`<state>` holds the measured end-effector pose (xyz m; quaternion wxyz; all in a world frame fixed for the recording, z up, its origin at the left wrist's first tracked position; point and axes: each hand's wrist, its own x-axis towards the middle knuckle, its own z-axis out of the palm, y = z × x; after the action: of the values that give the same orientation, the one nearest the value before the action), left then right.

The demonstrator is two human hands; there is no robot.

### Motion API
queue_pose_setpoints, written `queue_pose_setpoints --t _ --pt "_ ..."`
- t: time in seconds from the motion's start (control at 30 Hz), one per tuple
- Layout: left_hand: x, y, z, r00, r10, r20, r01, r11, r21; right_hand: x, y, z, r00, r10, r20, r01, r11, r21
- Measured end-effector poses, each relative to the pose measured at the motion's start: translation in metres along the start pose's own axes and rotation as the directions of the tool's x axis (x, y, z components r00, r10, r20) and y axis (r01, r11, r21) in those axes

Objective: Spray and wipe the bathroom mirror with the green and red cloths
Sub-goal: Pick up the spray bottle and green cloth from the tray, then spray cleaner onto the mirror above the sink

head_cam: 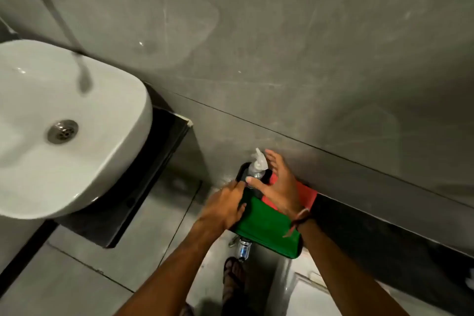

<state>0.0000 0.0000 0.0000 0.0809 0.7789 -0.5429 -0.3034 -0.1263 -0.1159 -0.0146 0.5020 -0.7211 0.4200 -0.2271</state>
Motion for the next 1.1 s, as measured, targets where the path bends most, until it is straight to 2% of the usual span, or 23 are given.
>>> queue_pose_setpoints --t 0.1,0.17,0.27,0.4,0.47,0.53,0.57,0.63,0.67,0.77,0.83,0.9,1.0,1.1 --pt "0.034 -0.005 0.015 0.979 -0.034 0.2 0.002 0.987 0.158 0.022 0.013 0.009 0.992 -0.095 0.084 0.101 0.993 -0.063" --pt "0.045 -0.006 0.025 0.961 -0.047 0.273 -0.023 0.968 0.249 0.029 0.019 0.016 0.98 -0.14 0.144 0.152 0.985 -0.078" --pt "0.058 -0.011 0.047 0.967 -0.088 0.237 0.007 0.946 0.324 0.035 0.027 0.027 0.969 -0.214 0.12 0.226 0.969 -0.097" --pt "0.065 -0.011 0.06 0.965 -0.171 0.201 0.109 0.952 0.287 0.038 0.03 0.042 0.973 -0.229 -0.022 0.225 0.968 -0.115" --pt "0.059 -0.015 0.057 0.96 -0.172 0.22 0.133 0.974 0.182 0.036 0.023 0.047 0.972 -0.232 -0.043 0.224 0.965 -0.138" --pt "0.045 -0.022 0.038 0.956 -0.151 0.252 0.184 0.976 -0.114 0.033 -0.001 0.049 0.956 -0.29 -0.033 0.285 0.952 -0.114" --pt "0.035 -0.026 0.024 0.961 -0.14 0.239 0.214 0.924 -0.318 0.032 -0.017 0.048 0.943 -0.332 -0.024 0.328 0.94 -0.099" --pt "0.011 -0.034 -0.012 0.983 -0.133 0.127 0.184 0.734 -0.653 0.032 -0.056 0.045 0.91 -0.413 -0.042 0.411 0.91 -0.041" --pt "-0.003 -0.04 -0.031 0.988 -0.15 0.041 0.129 0.643 -0.755 0.031 -0.079 0.041 0.889 -0.454 -0.064 0.455 0.891 0.004" --pt "-0.053 -0.046 -0.118 0.945 -0.24 -0.221 -0.088 0.464 -0.882 0.031 -0.171 0.031 0.832 -0.54 -0.132 0.555 0.811 0.185" --pt "-0.082 -0.046 -0.183 0.857 -0.352 -0.377 -0.253 0.35 -0.902 0.026 -0.229 0.028 0.832 -0.522 -0.187 0.554 0.778 0.296" --pt "-0.098 -0.039 -0.237 0.785 -0.412 -0.463 -0.391 0.249 -0.886 0.021 -0.272 0.025 0.869 -0.45 -0.206 0.494 0.777 0.39" --pt "-0.125 -0.022 -0.333 0.694 -0.388 -0.607 -0.564 0.232 -0.793 0.015 -0.348 0.023 0.836 -0.505 -0.217 0.545 0.713 0.442" --pt "-0.158 -0.001 -0.417 0.623 -0.295 -0.724 -0.669 0.278 -0.689 0.001 -0.417 0.018 0.77 -0.596 -0.227 0.626 0.637 0.45"
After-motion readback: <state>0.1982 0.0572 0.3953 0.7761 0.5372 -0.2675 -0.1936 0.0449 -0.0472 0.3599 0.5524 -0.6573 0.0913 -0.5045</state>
